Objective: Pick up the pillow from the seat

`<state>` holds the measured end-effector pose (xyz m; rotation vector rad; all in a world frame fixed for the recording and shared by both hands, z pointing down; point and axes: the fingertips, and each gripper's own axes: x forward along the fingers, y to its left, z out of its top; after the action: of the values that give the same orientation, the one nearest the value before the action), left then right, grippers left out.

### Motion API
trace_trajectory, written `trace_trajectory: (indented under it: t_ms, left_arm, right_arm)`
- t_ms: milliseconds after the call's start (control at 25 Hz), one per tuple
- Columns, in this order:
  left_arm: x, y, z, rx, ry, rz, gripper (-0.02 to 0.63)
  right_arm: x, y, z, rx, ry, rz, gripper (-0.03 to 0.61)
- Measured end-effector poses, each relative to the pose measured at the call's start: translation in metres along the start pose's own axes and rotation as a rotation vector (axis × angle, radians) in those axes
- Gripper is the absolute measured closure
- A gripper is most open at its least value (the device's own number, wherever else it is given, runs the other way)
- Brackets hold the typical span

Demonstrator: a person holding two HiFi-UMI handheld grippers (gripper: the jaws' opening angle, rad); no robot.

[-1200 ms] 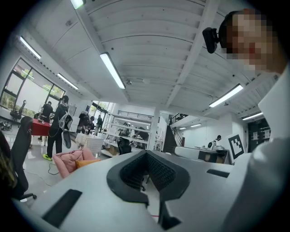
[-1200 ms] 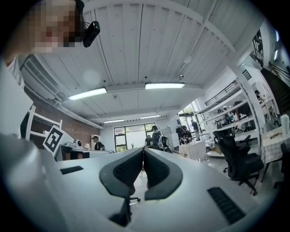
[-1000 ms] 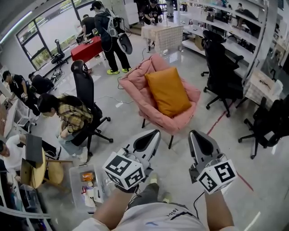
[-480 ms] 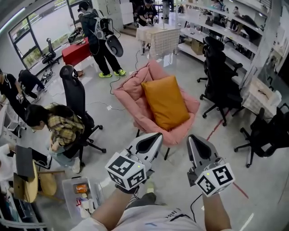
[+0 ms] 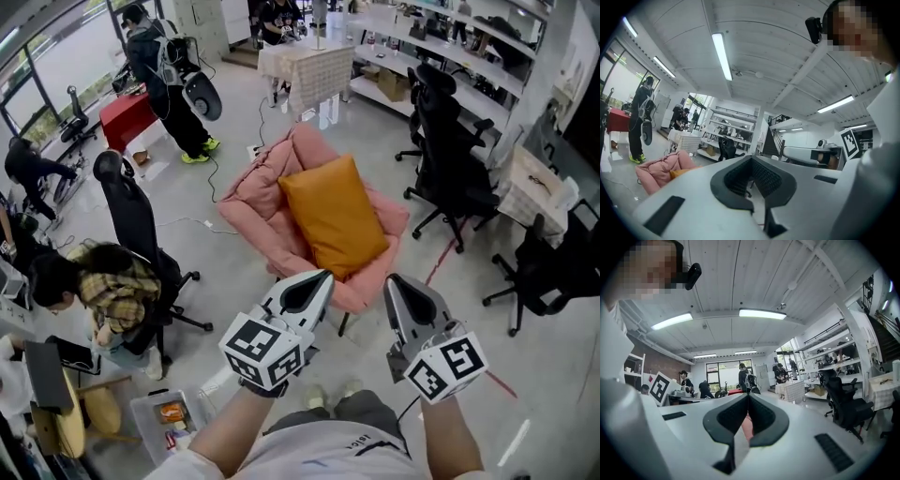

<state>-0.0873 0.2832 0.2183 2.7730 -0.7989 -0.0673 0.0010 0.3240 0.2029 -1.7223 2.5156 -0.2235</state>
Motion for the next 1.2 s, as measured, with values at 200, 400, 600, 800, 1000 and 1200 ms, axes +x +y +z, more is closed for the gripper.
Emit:
trace_trajectory:
  t_ms: [200,400,600,800,1000,1200]
  left_arm:
    - [0.038,0.036,-0.005,-0.011,0.018,0.025,0.604]
    - [0.081,0.074,-0.011,-0.018,0.043,0.075,0.604]
    - [0.135,0.109,-0.019,-0.019,0.078,0.141,0.604]
    - [0.178,0.146,-0.029,-0.055,0.108,0.224,0.604]
    - [0.203,0.176,-0.046,-0.097,0.111,0.303,0.604]
    - [0.219,0.22,-0.076,-0.15,0.122,0.36,0.603]
  right_arm:
    - [0.034,-0.039,-0.005,0.019,0.007,-0.011,0.561]
    - [0.082,-0.081,-0.011,0.042,0.018,0.02,0.561]
    - [0.13,-0.138,-0.009,0.068,0.037,0.06,0.561]
    - [0.171,-0.187,-0.013,0.093,0.065,0.104,0.561]
    - [0.202,-0.231,-0.027,0.114,0.09,0.126,0.561]
    - [0.238,-0.261,-0.059,0.129,0.155,0.137,0.56]
